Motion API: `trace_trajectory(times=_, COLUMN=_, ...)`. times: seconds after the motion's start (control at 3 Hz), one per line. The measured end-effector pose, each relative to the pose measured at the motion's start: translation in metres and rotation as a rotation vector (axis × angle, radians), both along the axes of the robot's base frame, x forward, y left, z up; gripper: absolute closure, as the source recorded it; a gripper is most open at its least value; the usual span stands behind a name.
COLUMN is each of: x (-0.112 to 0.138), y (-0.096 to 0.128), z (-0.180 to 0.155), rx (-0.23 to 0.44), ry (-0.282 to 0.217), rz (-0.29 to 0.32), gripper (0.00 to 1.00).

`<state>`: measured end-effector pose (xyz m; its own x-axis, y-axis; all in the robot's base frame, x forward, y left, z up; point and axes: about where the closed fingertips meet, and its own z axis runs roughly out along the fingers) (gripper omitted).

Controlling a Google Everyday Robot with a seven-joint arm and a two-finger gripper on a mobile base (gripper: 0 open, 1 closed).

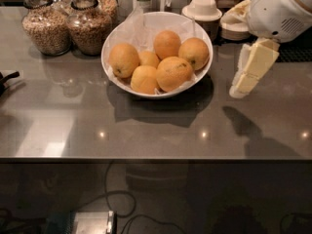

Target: Pick orange from white bowl

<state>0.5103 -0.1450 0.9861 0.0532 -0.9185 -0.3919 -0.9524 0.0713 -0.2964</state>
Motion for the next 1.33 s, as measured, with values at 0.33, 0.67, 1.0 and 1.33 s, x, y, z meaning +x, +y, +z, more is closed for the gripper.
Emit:
trace_trajectory(times=0.33, x=0.036, y=0.026, z=-0.003, rx=0.107, ry=0.001, rz=0.073, gripper=0.0)
trace_trajectory(times=0.67, x=0.066, y=0.053, z=-0.017, rx=0.181, ry=0.038, rz=0.142, gripper=0.0)
trace_trajectory(times=1.0, x=0.084, y=0.078, z=-0.031, rx=0.221, ry=0.079, rz=0.211, gripper=0.0)
trace_trajectory(times=1.33, x=0.093, y=0.097, z=-0.045, rx=0.235, ry=0.115, rz=0.292, gripper=0.0)
